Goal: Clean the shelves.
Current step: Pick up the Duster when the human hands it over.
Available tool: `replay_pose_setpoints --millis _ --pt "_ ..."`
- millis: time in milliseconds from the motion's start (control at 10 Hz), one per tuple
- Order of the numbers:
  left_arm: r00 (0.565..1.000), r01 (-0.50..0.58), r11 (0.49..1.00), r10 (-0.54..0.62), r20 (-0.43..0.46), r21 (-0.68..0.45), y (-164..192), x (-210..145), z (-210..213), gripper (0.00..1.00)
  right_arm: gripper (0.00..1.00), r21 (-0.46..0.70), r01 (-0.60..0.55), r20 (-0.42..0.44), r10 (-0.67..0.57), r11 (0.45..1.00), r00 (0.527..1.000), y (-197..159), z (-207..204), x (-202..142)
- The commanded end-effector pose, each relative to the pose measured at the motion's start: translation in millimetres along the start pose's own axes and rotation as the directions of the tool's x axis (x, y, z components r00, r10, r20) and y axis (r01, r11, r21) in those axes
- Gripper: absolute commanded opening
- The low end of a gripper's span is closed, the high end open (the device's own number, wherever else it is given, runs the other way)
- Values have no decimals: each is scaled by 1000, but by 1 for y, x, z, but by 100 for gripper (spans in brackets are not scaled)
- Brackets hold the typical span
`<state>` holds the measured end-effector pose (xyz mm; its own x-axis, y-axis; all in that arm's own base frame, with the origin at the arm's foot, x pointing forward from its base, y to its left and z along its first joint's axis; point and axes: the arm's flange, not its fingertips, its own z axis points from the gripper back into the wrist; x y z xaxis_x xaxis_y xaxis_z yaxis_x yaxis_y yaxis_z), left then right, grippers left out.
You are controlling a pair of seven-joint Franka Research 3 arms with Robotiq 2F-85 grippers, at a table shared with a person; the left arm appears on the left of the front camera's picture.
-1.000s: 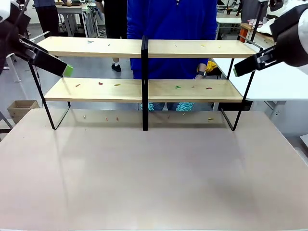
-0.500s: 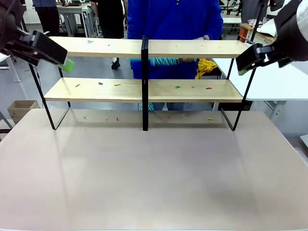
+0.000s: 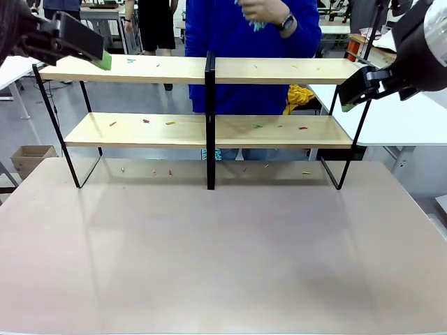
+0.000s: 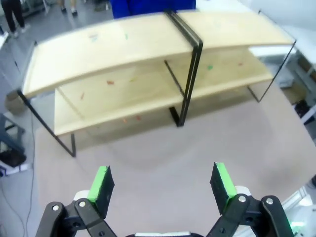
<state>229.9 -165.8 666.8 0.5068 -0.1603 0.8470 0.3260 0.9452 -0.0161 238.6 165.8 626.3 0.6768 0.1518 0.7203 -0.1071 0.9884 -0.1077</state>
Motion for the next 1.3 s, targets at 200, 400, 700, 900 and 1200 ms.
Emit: replay_pose_setpoints --millis 200,400,700,900,1200 --pt "1000 -11 1000 12 24 -9 2 -10 -8 100 100 9 36 0 -36 999 999 5 -5 3" --pt "999 -11 1000 11 30 -5 5 -11 -9 100 100 10 41 -6 -41 999 999 4 -8 3" --pt "1000 -11 1000 11 27 7 6 -12 -11 100 100 13 37 -13 -37 999 999 6 -11 4" --pt "1000 2 1000 -2 15 3 7 -13 -12 100 100 11 38 -11 -37 999 999 6 -11 3" --pt "1000 27 1000 -27 -12 8 6 -13 -16 100 100 8 38 -12 -38 999 999 6 -13 4"
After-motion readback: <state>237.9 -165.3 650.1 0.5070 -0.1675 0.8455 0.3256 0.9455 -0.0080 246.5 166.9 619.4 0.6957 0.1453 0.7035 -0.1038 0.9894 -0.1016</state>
